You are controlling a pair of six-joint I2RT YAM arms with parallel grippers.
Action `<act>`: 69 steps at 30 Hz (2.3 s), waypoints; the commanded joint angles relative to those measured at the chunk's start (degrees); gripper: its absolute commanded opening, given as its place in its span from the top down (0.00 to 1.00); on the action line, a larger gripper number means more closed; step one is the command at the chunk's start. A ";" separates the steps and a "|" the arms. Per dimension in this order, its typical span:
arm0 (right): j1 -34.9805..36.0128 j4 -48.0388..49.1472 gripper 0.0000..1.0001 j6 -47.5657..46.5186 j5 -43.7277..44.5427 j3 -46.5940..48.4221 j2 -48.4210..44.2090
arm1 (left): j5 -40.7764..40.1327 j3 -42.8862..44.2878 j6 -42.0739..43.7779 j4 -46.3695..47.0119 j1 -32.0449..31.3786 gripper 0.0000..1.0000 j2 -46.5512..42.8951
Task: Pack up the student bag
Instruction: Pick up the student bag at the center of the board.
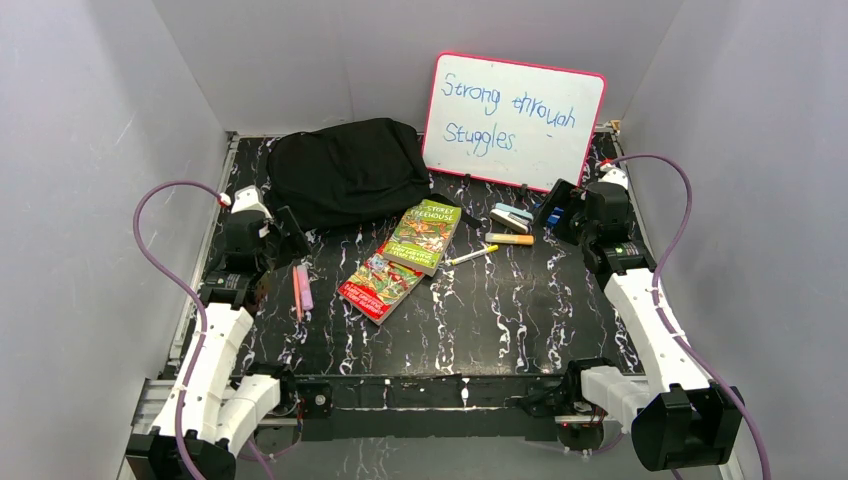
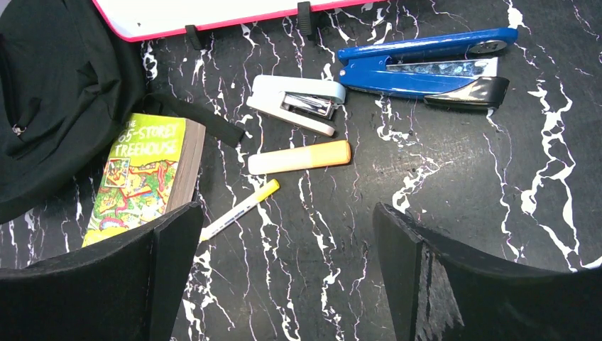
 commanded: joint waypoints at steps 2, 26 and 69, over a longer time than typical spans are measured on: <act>-0.32 2.57 0.01 0.71 0.60 1.51 -0.18 | -1.56 1.90 0.03 0.08 0.66 0.23 -1.00; -0.32 6.22 0.01 3.82 -5.49 -3.26 0.27 | -7.17 12.46 -4.20 6.14 1.55 0.19 10.68; -0.32 6.54 0.01 4.31 -15.77 -10.67 -1.98 | 21.99 39.20 -13.99 20.47 19.75 0.24 63.97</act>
